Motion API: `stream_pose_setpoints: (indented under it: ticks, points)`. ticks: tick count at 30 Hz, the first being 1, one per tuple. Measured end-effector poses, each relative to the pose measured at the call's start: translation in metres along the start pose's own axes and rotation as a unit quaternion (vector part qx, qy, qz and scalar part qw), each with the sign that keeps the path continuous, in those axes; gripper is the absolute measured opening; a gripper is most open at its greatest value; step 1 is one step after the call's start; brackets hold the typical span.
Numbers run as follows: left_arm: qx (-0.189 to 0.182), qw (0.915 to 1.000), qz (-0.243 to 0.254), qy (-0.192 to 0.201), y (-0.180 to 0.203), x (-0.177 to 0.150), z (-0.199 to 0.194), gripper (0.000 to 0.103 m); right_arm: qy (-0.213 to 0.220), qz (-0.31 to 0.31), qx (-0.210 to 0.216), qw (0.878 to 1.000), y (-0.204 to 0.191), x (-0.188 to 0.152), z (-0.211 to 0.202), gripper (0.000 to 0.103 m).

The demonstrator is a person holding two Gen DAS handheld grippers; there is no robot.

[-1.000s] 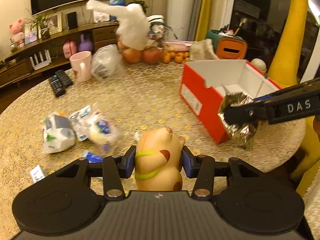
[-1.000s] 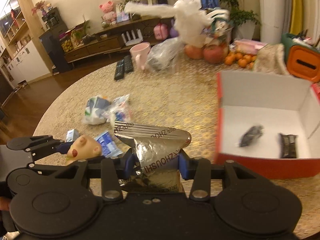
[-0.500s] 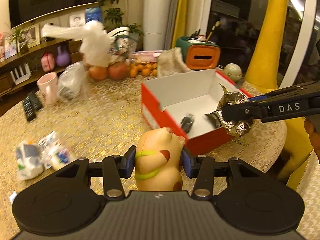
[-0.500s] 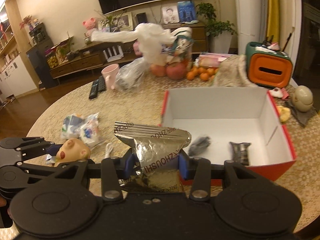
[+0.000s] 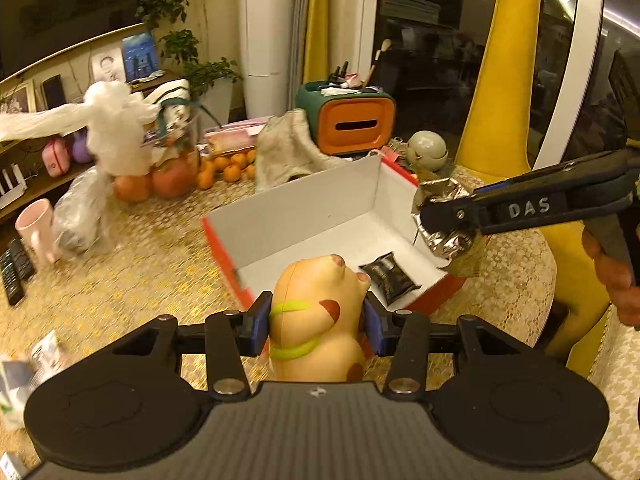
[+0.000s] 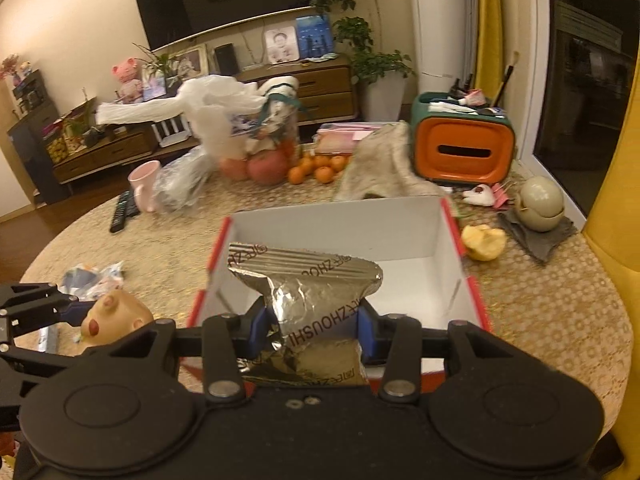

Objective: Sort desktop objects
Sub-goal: 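Carry the toy with the left tool while the right tool carries the foil bag to the shoebox, then open both tools to drop the toy and foil bag into the shoebox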

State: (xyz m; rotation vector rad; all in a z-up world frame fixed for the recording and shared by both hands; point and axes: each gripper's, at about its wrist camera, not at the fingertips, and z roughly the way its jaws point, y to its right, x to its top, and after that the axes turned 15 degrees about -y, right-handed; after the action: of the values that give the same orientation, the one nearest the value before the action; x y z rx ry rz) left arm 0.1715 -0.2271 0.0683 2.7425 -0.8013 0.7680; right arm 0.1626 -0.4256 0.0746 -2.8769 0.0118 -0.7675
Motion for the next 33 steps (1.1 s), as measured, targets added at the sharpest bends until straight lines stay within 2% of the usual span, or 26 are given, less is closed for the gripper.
stream_pose_setpoints:
  ticks: [9, 14, 21, 33]
  points:
    - [0.003, 0.9997, 0.02, -0.01, 0.017, 0.035, 0.031, 0.046, -0.002, 0.007, -0.015, 1.0, 0.027, 0.02, 0.013, 0.043]
    - [0.0, 0.9992, 0.028, -0.028, 0.019, 0.049, 0.055, 0.046, -0.007, 0.005, -0.019, 1.0, 0.036, 0.034, 0.026, 0.043]
    - [0.001, 0.9978, 0.037, -0.055, 0.02, 0.063, 0.091, 0.046, -0.035, 0.011, -0.024, 0.999, 0.048, 0.046, 0.065, 0.043]
    - [-0.03, 0.9931, 0.043, -0.105, 0.021, 0.071, 0.145, 0.046, -0.082, -0.005, -0.046, 0.996, 0.052, 0.057, 0.12, 0.043]
